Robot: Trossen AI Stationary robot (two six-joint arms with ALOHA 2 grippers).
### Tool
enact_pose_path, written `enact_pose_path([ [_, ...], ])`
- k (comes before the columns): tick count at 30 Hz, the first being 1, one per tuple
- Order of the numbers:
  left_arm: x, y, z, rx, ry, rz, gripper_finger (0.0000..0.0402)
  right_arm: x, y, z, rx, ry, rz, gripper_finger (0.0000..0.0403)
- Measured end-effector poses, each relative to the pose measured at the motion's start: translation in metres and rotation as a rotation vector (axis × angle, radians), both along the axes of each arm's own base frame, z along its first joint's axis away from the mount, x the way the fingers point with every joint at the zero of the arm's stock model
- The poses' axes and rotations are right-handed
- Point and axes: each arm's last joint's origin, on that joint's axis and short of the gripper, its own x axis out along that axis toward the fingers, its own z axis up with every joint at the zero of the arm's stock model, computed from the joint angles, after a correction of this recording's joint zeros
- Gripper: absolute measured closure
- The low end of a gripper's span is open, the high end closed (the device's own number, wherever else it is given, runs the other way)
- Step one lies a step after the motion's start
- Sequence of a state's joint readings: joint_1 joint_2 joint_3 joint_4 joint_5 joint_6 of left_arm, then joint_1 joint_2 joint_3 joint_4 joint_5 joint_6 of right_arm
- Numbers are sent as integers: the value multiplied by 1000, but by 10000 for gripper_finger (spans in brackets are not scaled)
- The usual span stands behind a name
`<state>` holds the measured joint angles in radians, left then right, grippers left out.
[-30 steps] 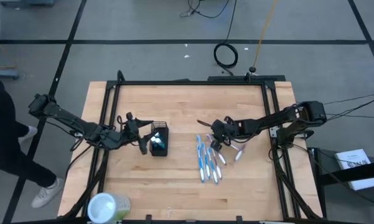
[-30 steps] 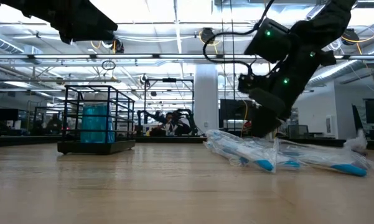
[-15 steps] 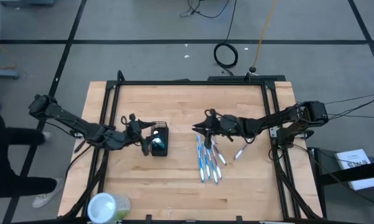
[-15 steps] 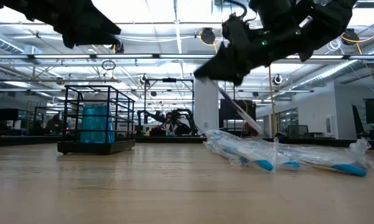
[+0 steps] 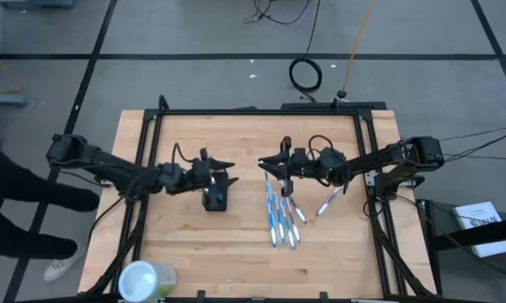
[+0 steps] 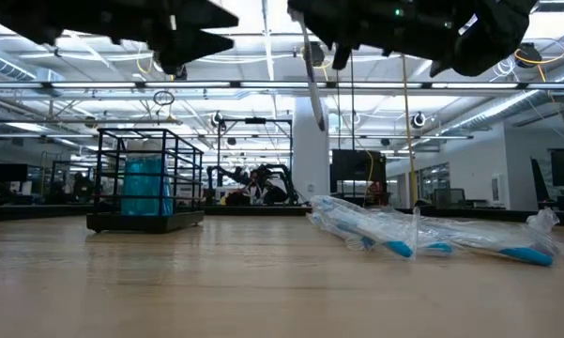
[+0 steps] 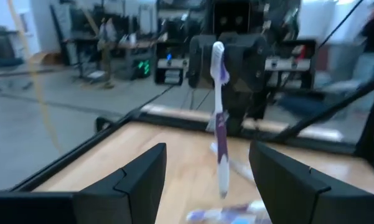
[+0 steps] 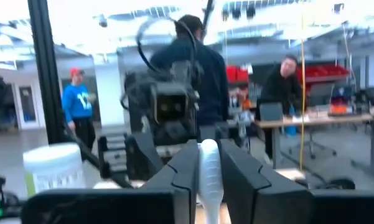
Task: Pick & Place toothbrushing station
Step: Put the purple toothbrush into the top compartment of the mesh organizer
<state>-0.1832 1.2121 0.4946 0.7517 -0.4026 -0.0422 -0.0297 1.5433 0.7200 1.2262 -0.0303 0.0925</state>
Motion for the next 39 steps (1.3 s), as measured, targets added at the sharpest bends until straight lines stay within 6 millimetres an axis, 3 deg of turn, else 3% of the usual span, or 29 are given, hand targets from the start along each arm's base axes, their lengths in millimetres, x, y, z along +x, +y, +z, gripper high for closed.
enact_pose_path([
  [6, 26, 12, -6, 1, -77, -90, 167, -1, 2, 2, 0, -26, 4, 363],
  [14, 74, 19, 4, 46, -63, -99, 167, -1, 2, 2, -1, -18, 6, 364],
  [27, 100, 26, 6, 23, 7, -122, 171, -1, 10, 2, -34, -24, 21, 370],
  [32, 99, 26, 10, 29, -9, -123, 232, 0, 10, 2, -43, -20, 18, 377],
  [38, 97, 25, 13, 25, 3, -156, 376, 0, 10, 0, -64, 1, 12, 367],
  [39, 96, 25, 14, 25, 7, -161, 384, 1, 10, 0, -75, 5, 8, 360],
])
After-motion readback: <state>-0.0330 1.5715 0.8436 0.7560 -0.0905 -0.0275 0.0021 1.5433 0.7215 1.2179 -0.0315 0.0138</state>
